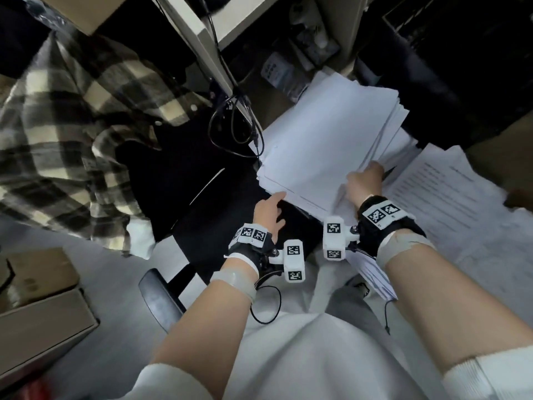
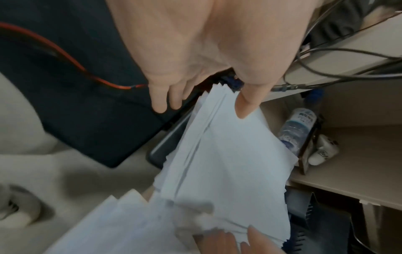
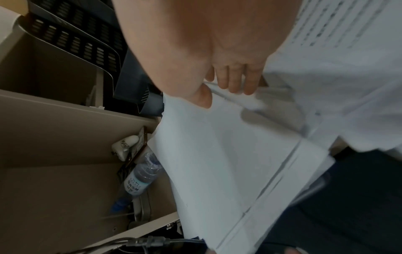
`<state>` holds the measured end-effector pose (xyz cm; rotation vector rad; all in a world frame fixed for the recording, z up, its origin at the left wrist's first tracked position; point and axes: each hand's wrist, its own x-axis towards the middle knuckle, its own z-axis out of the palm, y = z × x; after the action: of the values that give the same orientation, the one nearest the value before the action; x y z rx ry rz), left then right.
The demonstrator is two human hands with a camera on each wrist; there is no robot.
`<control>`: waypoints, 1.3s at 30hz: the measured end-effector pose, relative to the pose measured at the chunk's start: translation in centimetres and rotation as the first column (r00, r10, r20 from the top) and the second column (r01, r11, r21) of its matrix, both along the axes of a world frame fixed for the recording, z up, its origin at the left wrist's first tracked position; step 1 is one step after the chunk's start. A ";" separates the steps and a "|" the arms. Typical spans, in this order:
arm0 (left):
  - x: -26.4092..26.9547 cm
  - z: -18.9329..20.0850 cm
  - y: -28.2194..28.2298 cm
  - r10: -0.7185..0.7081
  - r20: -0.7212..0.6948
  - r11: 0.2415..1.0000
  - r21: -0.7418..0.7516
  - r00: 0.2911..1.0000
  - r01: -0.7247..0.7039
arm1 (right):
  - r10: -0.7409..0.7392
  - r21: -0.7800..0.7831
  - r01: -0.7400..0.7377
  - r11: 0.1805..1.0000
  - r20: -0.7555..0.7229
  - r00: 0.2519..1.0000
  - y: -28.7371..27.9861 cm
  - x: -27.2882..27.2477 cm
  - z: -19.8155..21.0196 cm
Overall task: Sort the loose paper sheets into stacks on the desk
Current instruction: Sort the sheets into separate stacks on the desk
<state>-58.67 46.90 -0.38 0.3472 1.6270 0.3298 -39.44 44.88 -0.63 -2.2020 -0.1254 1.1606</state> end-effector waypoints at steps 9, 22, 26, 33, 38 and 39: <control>3.3 0.7 3.8 -0.062 -0.056 0.983 0.168 0.996 0.071 | 0.000 0.129 0.026 0.991 -0.196 0.981 -2.9 -0.2 0.3; 13.0 7.5 -5.9 -0.322 0.004 0.893 0.332 0.947 0.303 | -0.038 0.332 0.102 0.938 -0.193 0.980 -12.7 6.9 6.3; 18.3 8.6 -11.5 -0.374 0.046 0.862 0.385 0.926 0.329 | -0.095 0.346 0.162 0.924 -0.203 0.975 -20.2 11.1 7.5; 26.3 8.5 -21.0 -0.636 0.091 0.738 0.361 0.766 0.570 | -0.309 0.241 0.348 0.906 -0.188 0.932 -32.7 16.4 6.1; 30.0 6.3 -25.1 -0.799 0.017 0.576 0.306 0.601 0.758 | -0.369 0.116 0.386 0.915 -0.144 0.918 -38.5 18.6 4.3; 30.3 5.7 -25.6 -0.834 0.013 0.533 0.280 0.552 0.798 | -0.370 0.074 0.383 0.921 -0.145 0.918 -39.3 18.5 4.4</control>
<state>-28.42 21.26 5.28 1.2134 1.1015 -0.1877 -20.97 5.58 3.78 -1.9442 0.2801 1.0465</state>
